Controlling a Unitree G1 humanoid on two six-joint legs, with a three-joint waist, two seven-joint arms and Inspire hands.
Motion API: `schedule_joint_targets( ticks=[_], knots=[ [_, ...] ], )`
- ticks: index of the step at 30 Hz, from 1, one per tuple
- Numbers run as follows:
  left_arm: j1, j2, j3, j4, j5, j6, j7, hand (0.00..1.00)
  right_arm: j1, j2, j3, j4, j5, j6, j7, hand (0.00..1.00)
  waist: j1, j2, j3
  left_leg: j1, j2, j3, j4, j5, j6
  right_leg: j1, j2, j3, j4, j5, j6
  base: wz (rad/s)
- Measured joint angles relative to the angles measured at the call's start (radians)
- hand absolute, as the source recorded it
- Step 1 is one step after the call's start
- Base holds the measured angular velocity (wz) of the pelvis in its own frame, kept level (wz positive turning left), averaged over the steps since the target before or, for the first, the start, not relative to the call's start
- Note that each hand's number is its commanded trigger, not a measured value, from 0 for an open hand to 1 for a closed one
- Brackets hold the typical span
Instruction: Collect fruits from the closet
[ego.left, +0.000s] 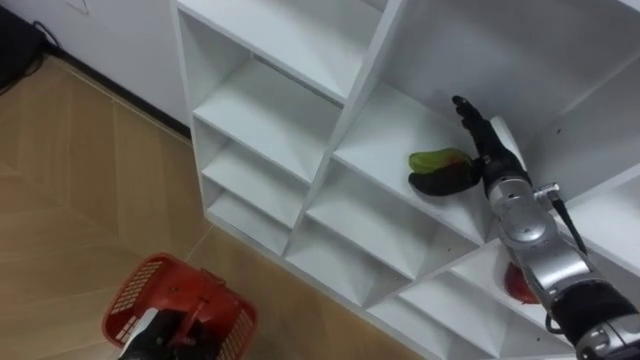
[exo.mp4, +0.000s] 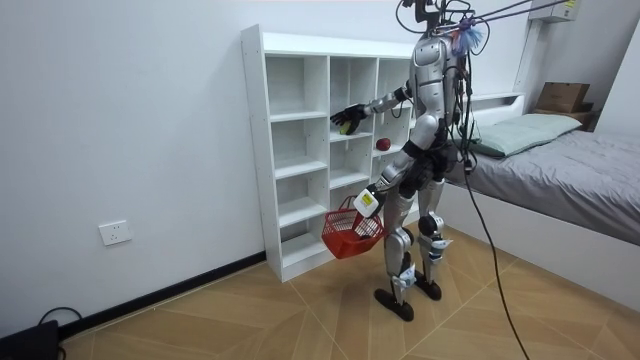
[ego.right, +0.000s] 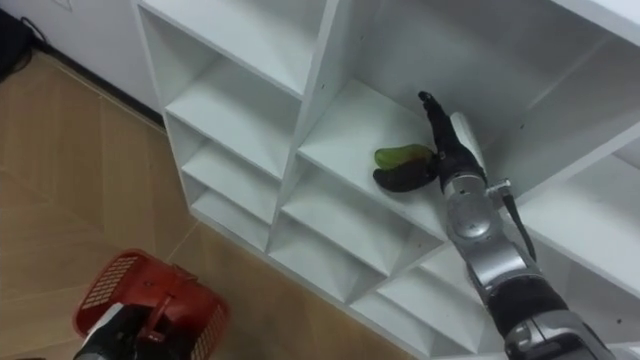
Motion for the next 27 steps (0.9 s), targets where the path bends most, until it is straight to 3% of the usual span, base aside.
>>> schedule_joint_targets(
  ticks=[4, 11, 27],
  knots=[
    [0.0, -0.002, 0.0, 0.0, 0.0, 0.001, -0.002, 1.0, -0.001, 0.0, -0.006, 0.009, -0.001, 0.001, 0.003, 0.0, 0.0, 0.001, 0.0006, -0.001, -0.001, 0.005, -0.005, 0.003, 0.001, -0.007, -0.002, 0.005, 0.002, 0.0, 0.0, -0.04],
    [-0.005, -0.022, -0.002, 0.005, -0.003, 0.013, -0.012, 1.0, -0.023, 0.0, -0.021, 0.031, -0.015, 0.003, 0.045, 0.0, -0.004, 0.022, 0.0, -0.002, -0.001, 0.007, -0.004, 0.004, 0.001, -0.008, -0.003, 0.004, 0.004, 0.0, 0.0, 0.0],
    [-0.013, -0.024, -0.003, 0.025, -0.006, 0.016, -0.022, 1.0, -0.055, -0.002, -0.02, 0.136, 0.021, 0.002, 0.148, 0.0, -0.003, 0.021, -0.0009, -0.004, -0.003, 0.005, 0.001, 0.009, 0.004, -0.011, -0.009, -0.006, 0.021, 0.0, 0.0, 0.0]
  ],
)
